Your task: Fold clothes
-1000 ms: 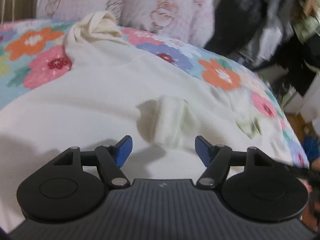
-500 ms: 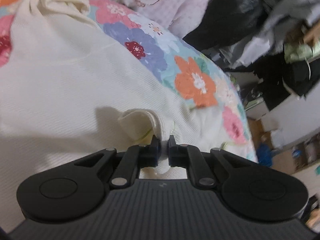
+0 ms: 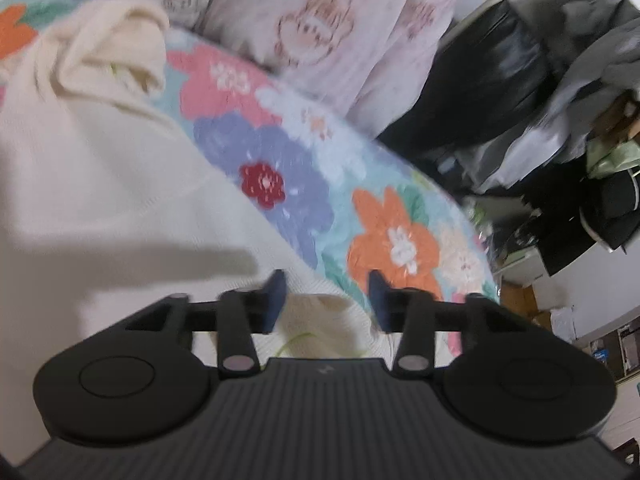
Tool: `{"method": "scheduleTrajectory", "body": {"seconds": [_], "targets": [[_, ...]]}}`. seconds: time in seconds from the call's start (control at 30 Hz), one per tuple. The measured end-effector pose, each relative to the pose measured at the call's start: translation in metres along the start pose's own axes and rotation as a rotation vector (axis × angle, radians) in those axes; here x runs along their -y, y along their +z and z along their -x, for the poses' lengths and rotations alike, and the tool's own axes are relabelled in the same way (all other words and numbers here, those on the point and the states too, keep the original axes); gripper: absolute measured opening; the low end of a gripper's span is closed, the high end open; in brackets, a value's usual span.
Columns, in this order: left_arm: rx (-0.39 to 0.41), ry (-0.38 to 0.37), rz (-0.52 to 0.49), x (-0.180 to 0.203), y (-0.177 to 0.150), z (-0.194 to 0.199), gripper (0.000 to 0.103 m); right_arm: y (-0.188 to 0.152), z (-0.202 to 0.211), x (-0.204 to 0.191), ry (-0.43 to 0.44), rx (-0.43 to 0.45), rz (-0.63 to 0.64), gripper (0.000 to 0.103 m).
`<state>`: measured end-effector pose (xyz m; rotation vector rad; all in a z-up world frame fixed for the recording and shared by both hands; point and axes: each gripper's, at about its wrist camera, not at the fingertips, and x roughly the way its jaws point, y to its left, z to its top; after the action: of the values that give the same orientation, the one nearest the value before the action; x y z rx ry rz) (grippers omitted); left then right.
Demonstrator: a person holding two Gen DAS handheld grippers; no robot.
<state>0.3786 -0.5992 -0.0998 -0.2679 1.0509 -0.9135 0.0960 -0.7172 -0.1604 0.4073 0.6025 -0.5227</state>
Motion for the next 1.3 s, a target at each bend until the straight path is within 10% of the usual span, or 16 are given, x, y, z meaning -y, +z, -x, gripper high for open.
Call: {"method": "scheduleTrajectory", "body": {"seconds": [0.33, 0.4, 0.43, 0.47, 0.67, 0.8, 0.93, 1.3], "targets": [[-0.106, -0.001, 0.047, -0.038, -0.05, -0.012, 0.056, 0.003, 0.004, 0.023, 0.089, -0.023, -0.193, 0.052], [-0.083, -0.013, 0.067, -0.039, -0.053, -0.023, 0.049, 0.002, 0.003, 0.026, 0.115, -0.031, -0.218, 0.052], [-0.09, -0.002, 0.051, -0.035, -0.052, -0.027, 0.016, 0.002, 0.002, 0.026, 0.119, -0.036, -0.222, 0.052], [-0.1, 0.026, 0.024, -0.029, -0.052, -0.03, 0.009, 0.002, 0.0, 0.026, 0.124, -0.042, -0.225, 0.052], [0.058, 0.053, -0.147, 0.014, -0.057, 0.024, 0.008, 0.004, 0.001, 0.016, 0.118, -0.061, -0.157, 0.053], [0.112, 0.244, -0.257, 0.014, -0.066, 0.031, 0.021, 0.001, 0.0, 0.01, 0.107, -0.08, -0.111, 0.054], [0.016, 0.338, -0.248, -0.012, -0.068, 0.003, 0.028, -0.002, 0.008, -0.009, 0.07, -0.088, -0.002, 0.054], [0.075, 0.376, -0.139, -0.031, -0.041, 0.048, 0.04, -0.041, 0.031, -0.073, 0.357, -0.274, 0.365, 0.059]]}}
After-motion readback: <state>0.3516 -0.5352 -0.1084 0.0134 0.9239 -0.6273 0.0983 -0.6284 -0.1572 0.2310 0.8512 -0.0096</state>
